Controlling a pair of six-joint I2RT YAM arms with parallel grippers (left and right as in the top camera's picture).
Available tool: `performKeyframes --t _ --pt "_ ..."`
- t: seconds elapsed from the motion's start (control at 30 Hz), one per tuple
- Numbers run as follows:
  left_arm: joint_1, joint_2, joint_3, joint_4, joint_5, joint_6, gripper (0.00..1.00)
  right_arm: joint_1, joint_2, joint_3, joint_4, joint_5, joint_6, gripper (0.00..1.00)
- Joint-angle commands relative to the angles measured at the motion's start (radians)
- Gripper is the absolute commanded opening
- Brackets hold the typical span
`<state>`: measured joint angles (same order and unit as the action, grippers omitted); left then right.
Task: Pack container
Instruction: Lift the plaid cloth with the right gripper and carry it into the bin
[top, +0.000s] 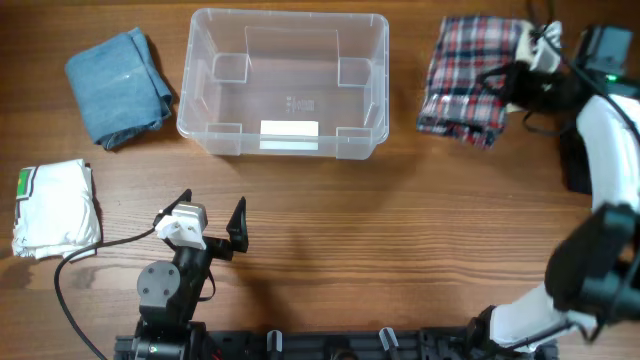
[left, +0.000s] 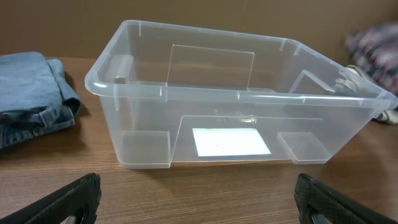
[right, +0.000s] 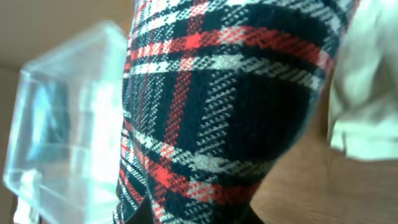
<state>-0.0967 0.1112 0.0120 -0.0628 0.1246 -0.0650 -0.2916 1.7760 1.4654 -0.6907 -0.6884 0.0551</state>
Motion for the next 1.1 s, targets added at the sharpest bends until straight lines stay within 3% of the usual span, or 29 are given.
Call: performKeyframes --t 0.0,0.23,0.53,0.73,0.93,1.07 --pt "-0.004 -0.003 -0.006 -0.002 -0.003 -0.002 1.00 0.027 -0.163 0.052 0.005 -0.068 0.105 0.04" --pt "-0.004 -0.003 -0.006 -0.002 -0.003 -0.002 1.00 0.250 -0.324 0.052 0.046 0.075 0.221 0.04" --pt "-0.004 -0.003 -0.006 -0.002 -0.003 -0.002 1.00 0.710 -0.222 0.051 0.272 0.296 0.395 0.04" --pt "-0.004 -0.003 -0.006 -0.002 -0.003 -0.002 1.00 0.822 -0.070 0.051 0.439 0.381 0.500 0.04" --pt "-0.004 -0.003 -0.006 -0.002 -0.003 -0.002 1.00 0.847 0.070 0.051 0.646 0.381 0.622 0.04" --pt "-0.004 -0.003 -0.006 -0.002 -0.003 -0.002 1.00 0.856 0.133 0.051 0.723 0.381 0.629 0.04"
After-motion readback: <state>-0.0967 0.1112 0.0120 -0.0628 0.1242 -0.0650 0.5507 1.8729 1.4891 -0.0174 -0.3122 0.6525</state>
